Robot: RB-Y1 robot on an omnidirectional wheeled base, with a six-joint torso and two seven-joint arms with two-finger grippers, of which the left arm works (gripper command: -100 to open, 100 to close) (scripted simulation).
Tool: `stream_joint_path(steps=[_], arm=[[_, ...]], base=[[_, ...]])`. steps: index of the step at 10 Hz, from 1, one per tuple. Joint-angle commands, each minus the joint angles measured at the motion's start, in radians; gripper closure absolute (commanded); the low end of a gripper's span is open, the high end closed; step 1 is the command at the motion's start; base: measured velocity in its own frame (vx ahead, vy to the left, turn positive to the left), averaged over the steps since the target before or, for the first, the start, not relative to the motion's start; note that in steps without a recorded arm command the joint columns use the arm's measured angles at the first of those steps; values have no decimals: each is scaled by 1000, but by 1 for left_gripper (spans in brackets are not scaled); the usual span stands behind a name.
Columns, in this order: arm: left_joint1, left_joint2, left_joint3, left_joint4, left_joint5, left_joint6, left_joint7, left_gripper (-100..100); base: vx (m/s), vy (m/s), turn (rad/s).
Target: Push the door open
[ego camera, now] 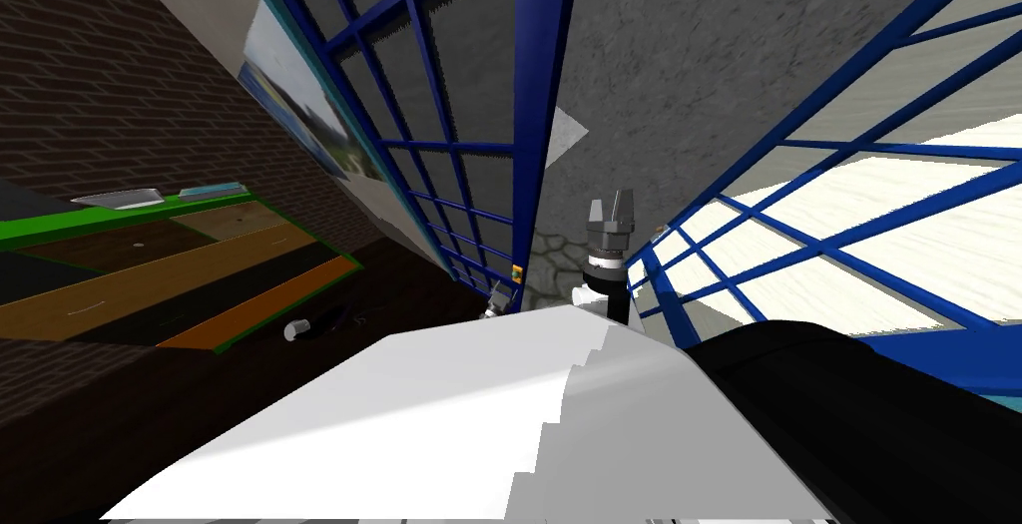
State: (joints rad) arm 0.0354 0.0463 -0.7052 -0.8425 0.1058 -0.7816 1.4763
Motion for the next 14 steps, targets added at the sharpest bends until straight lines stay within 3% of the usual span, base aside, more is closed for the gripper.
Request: stream_joint_path(steps=[1, 4, 5, 6, 11, 12, 14], arm=[[-2, -2, 3, 9, 2, -6, 0, -100], [-3, -23, 8, 19, 4, -13, 0, -100], [-7, -12, 10, 24, 3, -15, -1, -100], [-7, -12, 10, 24, 3, -15, -1, 100], [-7, -12, 10, 24, 3, -15, -1, 100], [-2, 3, 17, 19, 8, -9, -5, -100], [3, -5, 24, 13, 14, -3, -9, -100]], base=[[175, -94, -32], [164, -111, -22], [62, -49, 1], [-7, 5, 5], [-14, 11, -1], [-103, 21, 74], [-207, 26, 88]])
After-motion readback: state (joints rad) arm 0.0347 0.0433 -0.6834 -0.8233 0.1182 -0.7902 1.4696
